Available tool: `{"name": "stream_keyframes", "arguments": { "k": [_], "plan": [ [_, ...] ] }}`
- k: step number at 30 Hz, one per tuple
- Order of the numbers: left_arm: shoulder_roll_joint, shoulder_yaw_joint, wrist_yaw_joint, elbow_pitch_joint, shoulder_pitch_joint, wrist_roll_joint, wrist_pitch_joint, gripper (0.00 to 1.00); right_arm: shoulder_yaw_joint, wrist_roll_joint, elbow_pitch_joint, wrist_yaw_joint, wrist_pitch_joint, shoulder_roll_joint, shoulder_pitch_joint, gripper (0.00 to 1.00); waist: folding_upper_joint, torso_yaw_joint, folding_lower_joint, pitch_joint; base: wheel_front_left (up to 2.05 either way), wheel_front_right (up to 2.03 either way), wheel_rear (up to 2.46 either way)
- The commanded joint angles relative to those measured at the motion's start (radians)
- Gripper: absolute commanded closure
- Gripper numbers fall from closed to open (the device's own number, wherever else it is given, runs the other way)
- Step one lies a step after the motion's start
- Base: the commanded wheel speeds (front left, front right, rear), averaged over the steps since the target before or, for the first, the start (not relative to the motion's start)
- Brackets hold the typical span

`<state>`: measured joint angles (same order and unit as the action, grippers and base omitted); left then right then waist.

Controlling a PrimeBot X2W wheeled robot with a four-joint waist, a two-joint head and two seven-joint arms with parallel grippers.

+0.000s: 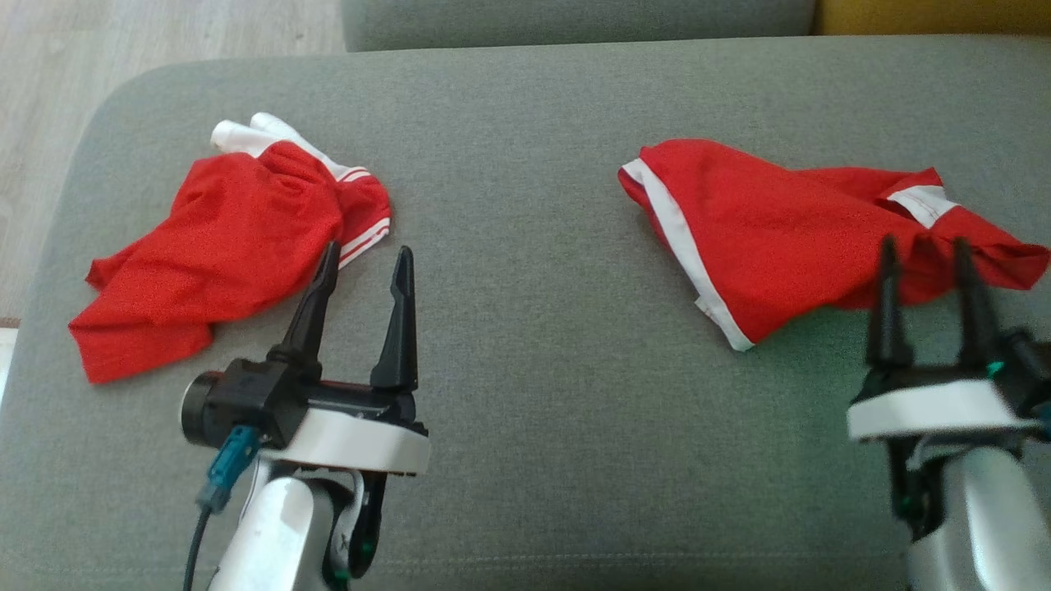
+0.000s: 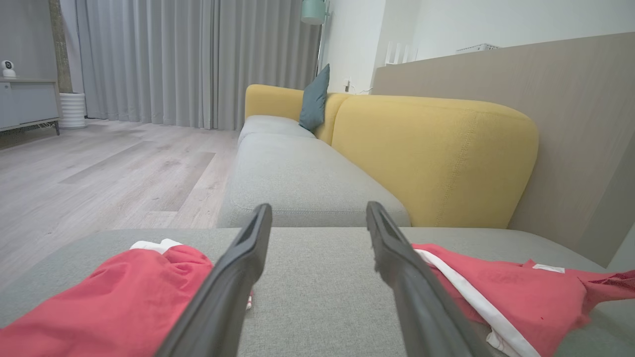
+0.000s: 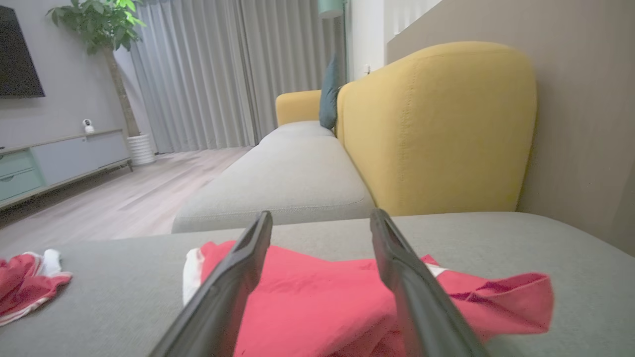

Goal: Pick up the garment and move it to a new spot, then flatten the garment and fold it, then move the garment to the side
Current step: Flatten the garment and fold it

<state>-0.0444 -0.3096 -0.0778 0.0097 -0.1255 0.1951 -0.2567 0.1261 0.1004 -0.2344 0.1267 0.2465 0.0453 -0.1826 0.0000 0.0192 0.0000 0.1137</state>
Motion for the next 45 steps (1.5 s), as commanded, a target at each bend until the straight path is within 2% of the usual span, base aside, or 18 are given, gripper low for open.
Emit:
{"name": "stream_keyframes", "arguments": {
  "k": [1, 5, 9, 16, 29, 30, 31, 32, 39, 45],
  "plan": [
    [-0.006, 0.031, 0.002, -0.037, -0.019, 0.004, -0.005, 0.00, -0.030, -0.005, 0.040, 0.004, 0.005, 0.005, -0.026, 0.00, 0.0000, 0.003, 0.0000, 0.000, 0.00, 0.00, 0.00],
    [-0.006, 0.022, 0.001, -0.037, -0.017, 0.009, -0.005, 0.00, -0.108, -0.055, 0.048, 0.004, -0.027, 0.005, 0.023, 0.00, 0.0000, 0.020, 0.0000, -0.001, 0.00, 0.00, 0.00],
    [-0.006, 0.018, 0.001, -0.038, -0.019, 0.011, -0.005, 0.00, -0.186, -0.117, 0.006, 0.004, -0.114, 0.005, 0.057, 0.00, 0.0000, 0.042, 0.0000, 0.010, 0.00, 0.00, 0.00],
    [-0.006, 0.010, -0.001, -0.038, -0.025, 0.016, -0.005, 0.00, -0.160, -0.101, -0.078, 0.004, -0.205, 0.005, 0.063, 0.00, 0.0000, 0.080, 0.0000, 0.041, 0.00, 0.00, 0.00],
    [-0.006, 0.002, -0.002, -0.034, -0.051, 0.019, -0.005, 0.00, -0.114, -0.101, -0.261, 0.004, -0.190, 0.005, -0.049, 0.00, 0.0000, 0.111, 0.0000, 0.091, 0.00, 0.00, 0.00],
    [-0.006, 0.003, -0.002, -0.034, -0.053, 0.018, -0.005, 0.00, -0.114, -0.101, -0.272, 0.004, -0.183, 0.005, -0.062, 0.20, 0.0000, 0.110, 0.0000, 0.093, 0.00, 0.00, 0.00],
    [-0.006, 0.004, -0.002, -0.033, -0.054, 0.018, -0.005, 0.00, -0.113, -0.101, -0.280, 0.004, -0.173, 0.005, -0.075, 0.83, 0.0000, 0.108, 0.0000, 0.094, 0.00, 0.00, 0.00],
    [-0.006, 0.004, -0.001, -0.031, -0.056, 0.017, -0.005, 0.00, -0.113, -0.098, -0.284, 0.004, -0.158, 0.005, -0.088, 1.00, 0.0000, 0.107, 0.0000, 0.093, 0.00, 0.00, 0.00],
    [-0.006, 0.004, 0.000, -0.022, -0.055, 0.019, -0.005, 0.00, -0.128, -0.107, -0.239, 0.004, -0.059, 0.005, -0.180, 1.00, 0.0000, 0.095, 0.0000, 0.056, 0.00, 0.00, 0.00],
    [-0.006, -0.002, -0.006, -0.021, -0.046, 0.026, -0.005, 0.00, -0.110, -0.184, -0.164, 0.004, -0.081, 0.005, -0.309, 1.00, 0.0000, 0.104, 0.0000, 0.017, 0.00, 0.00, 0.00]
  ]
}}
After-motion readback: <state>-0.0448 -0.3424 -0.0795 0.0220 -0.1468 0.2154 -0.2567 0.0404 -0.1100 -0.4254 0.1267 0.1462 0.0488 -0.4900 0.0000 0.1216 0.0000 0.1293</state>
